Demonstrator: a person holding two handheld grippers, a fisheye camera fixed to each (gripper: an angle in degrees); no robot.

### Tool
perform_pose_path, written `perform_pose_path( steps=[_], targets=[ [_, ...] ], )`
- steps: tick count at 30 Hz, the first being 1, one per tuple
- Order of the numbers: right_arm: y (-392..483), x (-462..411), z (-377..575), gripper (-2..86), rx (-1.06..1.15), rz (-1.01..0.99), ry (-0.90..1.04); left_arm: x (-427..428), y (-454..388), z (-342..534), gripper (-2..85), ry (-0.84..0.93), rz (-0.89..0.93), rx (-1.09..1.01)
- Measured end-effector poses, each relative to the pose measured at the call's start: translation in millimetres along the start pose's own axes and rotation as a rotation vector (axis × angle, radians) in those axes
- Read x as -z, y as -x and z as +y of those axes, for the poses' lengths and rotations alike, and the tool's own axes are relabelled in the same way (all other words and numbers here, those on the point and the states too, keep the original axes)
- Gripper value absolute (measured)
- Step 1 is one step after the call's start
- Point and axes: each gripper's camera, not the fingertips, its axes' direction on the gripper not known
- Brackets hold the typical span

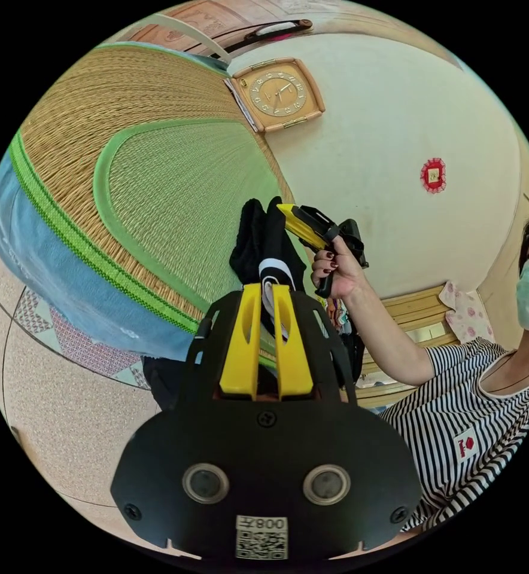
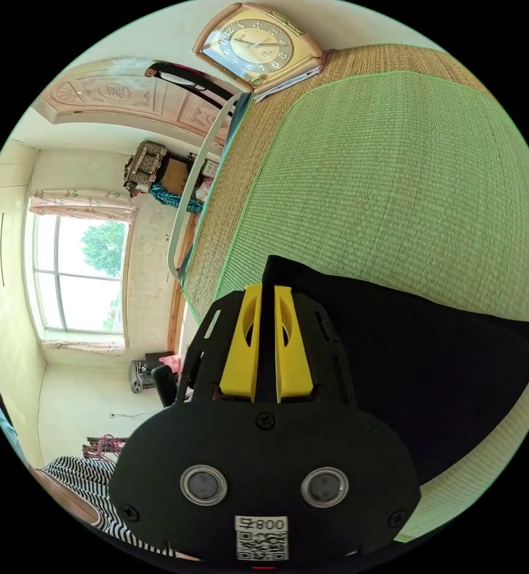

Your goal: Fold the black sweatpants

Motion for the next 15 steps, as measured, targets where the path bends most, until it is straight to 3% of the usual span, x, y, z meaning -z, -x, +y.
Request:
perform_pose_path(
  steps=[8,15],
  targets=[
    [51.8,-5.9,-14.9,2.3,0.193,-0.085,0.017,14.9,2.6,18.3,0.3,-0.061,-0.079,-0.06],
    [78.6,-32.3,-36.6,0.7,0.241,0.042,0.064,-15.0,-22.2,-4.2,0.2,0.021,-0.172,-0.227]
  ],
)
